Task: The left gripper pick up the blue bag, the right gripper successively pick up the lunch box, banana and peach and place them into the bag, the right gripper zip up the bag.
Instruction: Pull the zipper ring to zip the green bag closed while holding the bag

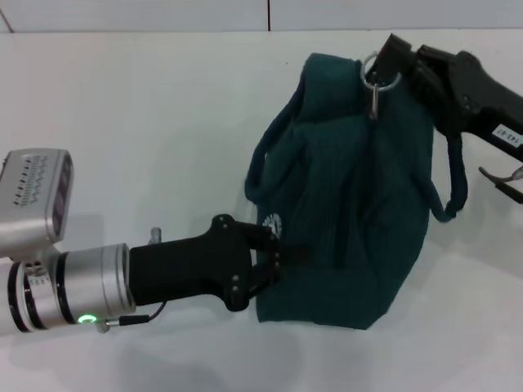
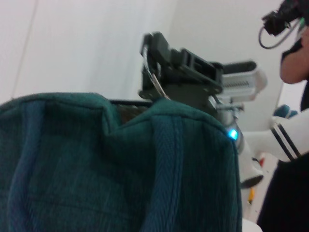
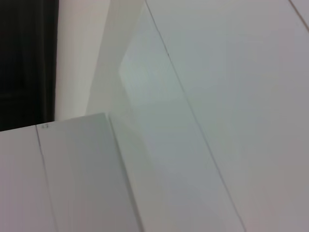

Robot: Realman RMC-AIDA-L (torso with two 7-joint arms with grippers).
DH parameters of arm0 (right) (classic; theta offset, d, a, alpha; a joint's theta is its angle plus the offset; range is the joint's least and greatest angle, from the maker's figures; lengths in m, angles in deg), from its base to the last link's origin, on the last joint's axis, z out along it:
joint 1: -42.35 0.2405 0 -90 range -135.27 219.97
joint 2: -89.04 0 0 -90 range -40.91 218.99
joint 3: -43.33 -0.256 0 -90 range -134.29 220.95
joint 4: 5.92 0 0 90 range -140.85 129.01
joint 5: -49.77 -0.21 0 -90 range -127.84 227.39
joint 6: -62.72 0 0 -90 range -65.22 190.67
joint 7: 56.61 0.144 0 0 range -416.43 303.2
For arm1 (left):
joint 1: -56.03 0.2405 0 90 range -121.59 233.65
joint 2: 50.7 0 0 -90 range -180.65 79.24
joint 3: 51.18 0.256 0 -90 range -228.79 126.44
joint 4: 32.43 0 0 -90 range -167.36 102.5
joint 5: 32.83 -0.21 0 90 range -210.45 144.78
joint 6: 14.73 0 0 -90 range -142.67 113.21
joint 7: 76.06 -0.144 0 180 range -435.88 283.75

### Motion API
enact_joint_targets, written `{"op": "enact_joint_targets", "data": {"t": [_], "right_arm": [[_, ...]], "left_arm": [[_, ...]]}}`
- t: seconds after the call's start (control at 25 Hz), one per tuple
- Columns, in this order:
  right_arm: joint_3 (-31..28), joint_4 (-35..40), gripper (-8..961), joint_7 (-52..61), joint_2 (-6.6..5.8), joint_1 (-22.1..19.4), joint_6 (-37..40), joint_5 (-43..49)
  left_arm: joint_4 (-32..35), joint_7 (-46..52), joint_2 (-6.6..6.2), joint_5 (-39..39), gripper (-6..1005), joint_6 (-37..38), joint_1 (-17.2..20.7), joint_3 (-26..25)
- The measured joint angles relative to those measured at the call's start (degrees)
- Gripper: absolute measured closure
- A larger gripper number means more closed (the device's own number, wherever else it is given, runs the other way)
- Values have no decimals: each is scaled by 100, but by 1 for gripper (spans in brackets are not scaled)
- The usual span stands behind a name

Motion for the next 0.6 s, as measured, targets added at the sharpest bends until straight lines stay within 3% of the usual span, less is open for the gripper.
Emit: {"op": "enact_joint_targets", "data": {"t": [0.36, 0.6], "right_arm": [[203, -1, 937, 488, 35, 14, -7, 31], [208, 19, 937, 588, 31, 52, -24, 36]], "left_arm": [[-8, -31, 10, 488, 912, 17, 316, -25], [13, -66, 3, 818, 767, 322, 463, -26]]}}
